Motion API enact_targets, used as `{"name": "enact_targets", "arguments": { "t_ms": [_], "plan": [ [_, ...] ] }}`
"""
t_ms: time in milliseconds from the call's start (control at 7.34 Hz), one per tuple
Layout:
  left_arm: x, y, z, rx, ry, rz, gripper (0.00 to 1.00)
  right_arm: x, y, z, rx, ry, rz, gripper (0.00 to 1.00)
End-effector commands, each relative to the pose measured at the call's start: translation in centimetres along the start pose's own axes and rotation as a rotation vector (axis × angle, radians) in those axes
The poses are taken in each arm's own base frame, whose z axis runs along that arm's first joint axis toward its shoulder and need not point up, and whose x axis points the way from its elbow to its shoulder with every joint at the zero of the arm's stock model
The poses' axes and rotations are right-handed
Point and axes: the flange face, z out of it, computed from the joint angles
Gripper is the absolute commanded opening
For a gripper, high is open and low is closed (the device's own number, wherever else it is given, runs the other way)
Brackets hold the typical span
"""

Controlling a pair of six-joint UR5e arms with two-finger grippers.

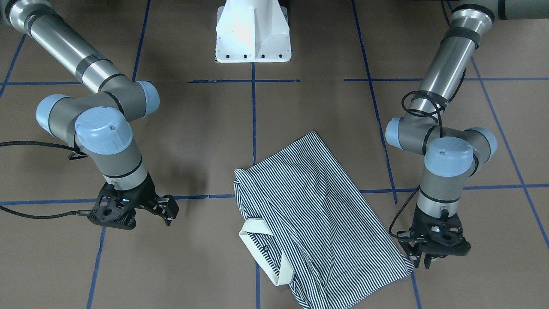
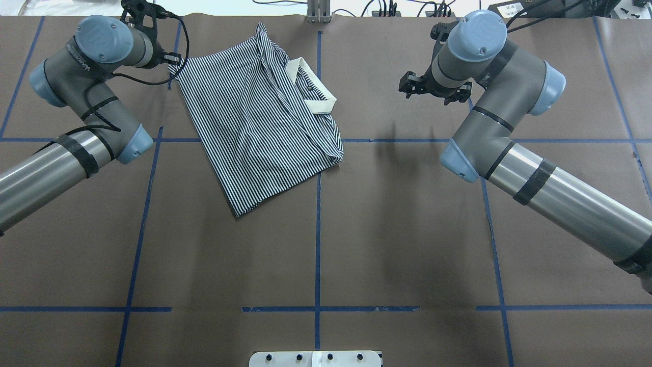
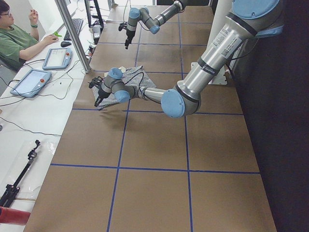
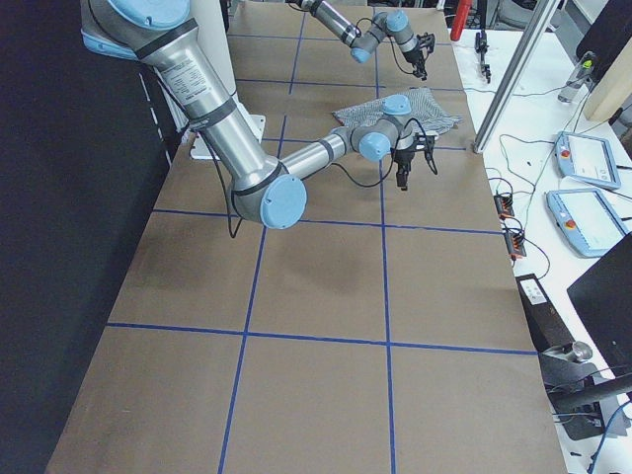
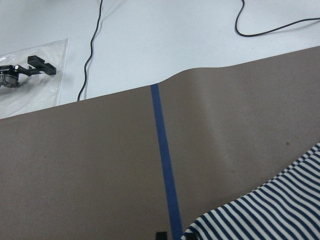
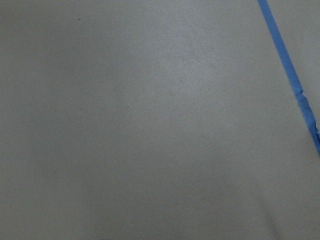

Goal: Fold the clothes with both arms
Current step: 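Grasp the shirt side with the left gripper and fold it toward the collar, then move the right gripper toward the folded shirt's collar corner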

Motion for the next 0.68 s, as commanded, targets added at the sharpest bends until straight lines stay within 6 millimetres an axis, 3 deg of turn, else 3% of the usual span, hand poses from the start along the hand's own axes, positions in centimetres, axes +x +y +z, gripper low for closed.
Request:
{"name": "enact_targets", "arguments": {
  "t_ms": [0,273,545],
  "plan": [
    [-1.2,-0.5,-0.6,-0.019,0.053,0.037,1.00,-5.9,2.1,-1.0,0.056,-0.033,0.173,0.75],
    [-1.2,-0.5,-0.6,-0.020,0.054,0.037,1.00,-13.5,4.5,-0.3,0.111,-0.037,0.288,0.69],
    [-1.3,-0.5,-0.6,-0.021,0.055,0.035,1.00,-15.8,6.5,2.2,0.152,-0.103,0.324,0.66]
  ]
}}
